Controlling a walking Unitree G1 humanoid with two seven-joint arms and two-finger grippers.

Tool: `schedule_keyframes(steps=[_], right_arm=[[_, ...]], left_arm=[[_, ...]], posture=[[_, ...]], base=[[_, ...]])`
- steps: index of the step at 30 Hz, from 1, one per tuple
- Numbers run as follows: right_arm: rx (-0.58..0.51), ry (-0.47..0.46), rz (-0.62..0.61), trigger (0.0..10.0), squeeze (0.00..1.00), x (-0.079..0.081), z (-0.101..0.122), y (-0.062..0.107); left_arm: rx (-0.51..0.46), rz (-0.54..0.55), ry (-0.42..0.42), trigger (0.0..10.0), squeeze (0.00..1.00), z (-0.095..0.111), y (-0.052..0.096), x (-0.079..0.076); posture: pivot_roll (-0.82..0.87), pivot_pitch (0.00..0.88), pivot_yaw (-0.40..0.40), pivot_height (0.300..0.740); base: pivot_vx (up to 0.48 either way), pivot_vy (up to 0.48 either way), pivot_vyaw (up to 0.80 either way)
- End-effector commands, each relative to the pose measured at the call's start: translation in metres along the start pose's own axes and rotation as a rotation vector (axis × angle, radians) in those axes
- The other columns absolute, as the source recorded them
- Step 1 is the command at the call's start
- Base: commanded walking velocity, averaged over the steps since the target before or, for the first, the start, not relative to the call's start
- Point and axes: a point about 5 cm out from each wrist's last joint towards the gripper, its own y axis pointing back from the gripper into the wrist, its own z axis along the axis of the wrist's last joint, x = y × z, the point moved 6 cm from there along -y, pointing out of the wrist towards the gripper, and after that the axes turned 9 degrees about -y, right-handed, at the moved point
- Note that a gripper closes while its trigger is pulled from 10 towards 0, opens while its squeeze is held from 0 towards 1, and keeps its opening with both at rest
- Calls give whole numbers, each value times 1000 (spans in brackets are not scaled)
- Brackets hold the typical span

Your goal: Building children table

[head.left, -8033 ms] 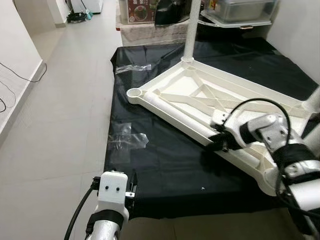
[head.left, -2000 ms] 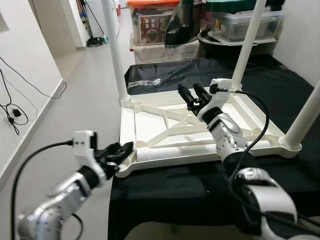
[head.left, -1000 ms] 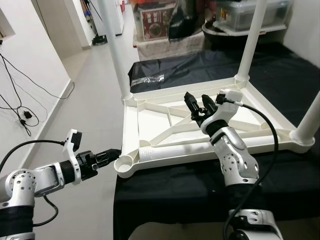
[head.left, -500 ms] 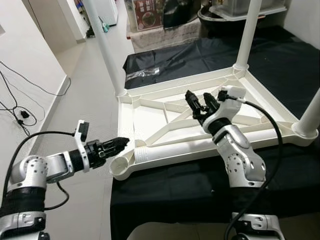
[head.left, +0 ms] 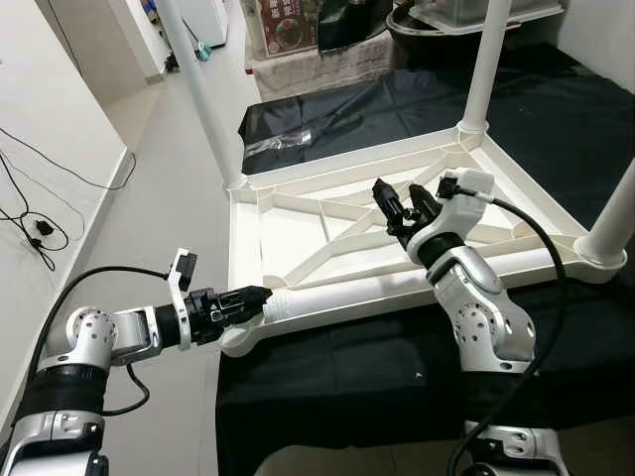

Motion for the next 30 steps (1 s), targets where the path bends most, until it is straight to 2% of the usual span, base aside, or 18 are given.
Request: schedule_keyframes(steps=[1,7,11,14,21,30], right_arm=[[14,-17,4,10000,0,2,-4,2],[16,-14,-3,10000,0,2,-3,3],[14,-10,-5,10000,0,2,-1,3],[14,-10,-5,10000,0,2,-1,3],[12,-7,-18,10000,0,0,0,5],[10,-6,-21,10000,0,0,0,5]], left_arm=[[16,33,13,10000,0,-4,6,9],[8,30,26,10000,0,-5,2,12],[7,-9,44,10000,0,-10,-9,7],[7,-9,44,10000,0,-10,-9,7],[-3,-71,61,10000,0,-11,-19,-3],[-49,-136,62,10000,0,-2,-20,-14]], posture=[[-40,164,143,740],[-46,171,144,740],[-58,192,149,740],[-58,192,149,740],[-59,206,158,740],[-64,202,161,740]], base=[[0,0,0],[0,0,0],[0,0,0],[0,0,0],[0,0,0],[0,0,0]])
